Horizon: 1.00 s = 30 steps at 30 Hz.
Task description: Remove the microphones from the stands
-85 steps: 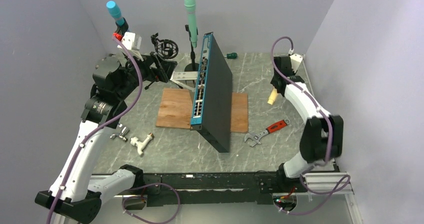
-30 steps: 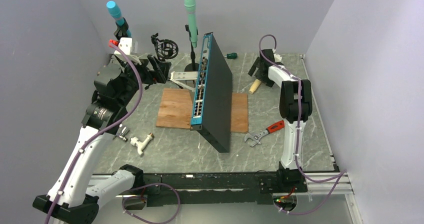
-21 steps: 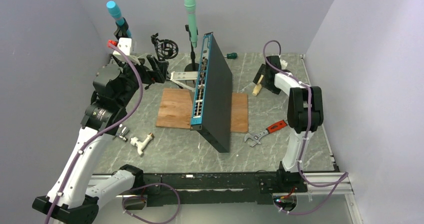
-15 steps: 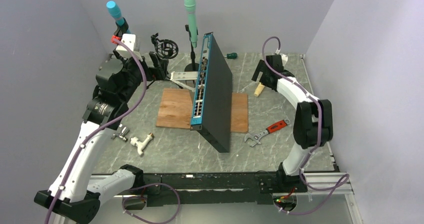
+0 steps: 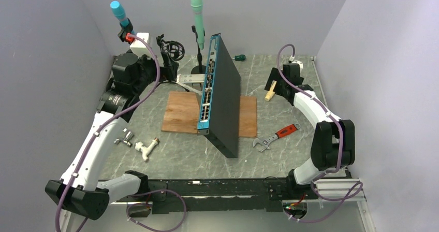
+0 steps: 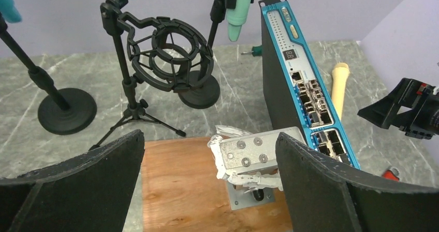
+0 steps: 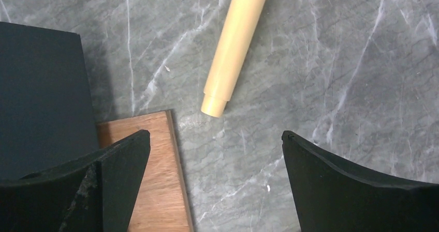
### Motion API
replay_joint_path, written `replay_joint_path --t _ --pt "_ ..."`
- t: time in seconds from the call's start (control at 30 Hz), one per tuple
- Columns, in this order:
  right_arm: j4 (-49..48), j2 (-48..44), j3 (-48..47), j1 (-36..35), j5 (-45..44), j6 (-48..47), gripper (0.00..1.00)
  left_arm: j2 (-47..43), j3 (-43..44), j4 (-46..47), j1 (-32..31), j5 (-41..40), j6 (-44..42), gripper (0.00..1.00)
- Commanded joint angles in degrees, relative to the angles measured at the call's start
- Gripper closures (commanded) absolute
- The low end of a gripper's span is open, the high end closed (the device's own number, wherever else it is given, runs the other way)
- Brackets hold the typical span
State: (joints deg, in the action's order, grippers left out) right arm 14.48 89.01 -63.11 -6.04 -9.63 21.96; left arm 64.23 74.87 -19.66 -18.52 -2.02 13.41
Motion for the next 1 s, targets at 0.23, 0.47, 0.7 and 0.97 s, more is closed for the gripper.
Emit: replay_joint_path --t 0.23,0.47,0.7,0.97 --pt "-3.95 -6.44 1.14 0.61 6.44 0.32 0.00 5.57 2.17 6.08 16.91 23.30 22.51 0.05" --pt "-4.76 -8.75 2.61 1.22 4.40 0.01 0.00 16.65 8.94 11.18 19.99 22.85 33.94 0.04" --pt "-4.94 -10.14 3.18 2.11 4.16 0.10 0.00 27.94 10.27 23.24 20.89 23.11 46.36 0.08" --pt "-5.89 -11.69 4.21 2.86 6.03 0.94 0.00 34.28 11.09 32.44 20.72 23.09 45.05 0.07"
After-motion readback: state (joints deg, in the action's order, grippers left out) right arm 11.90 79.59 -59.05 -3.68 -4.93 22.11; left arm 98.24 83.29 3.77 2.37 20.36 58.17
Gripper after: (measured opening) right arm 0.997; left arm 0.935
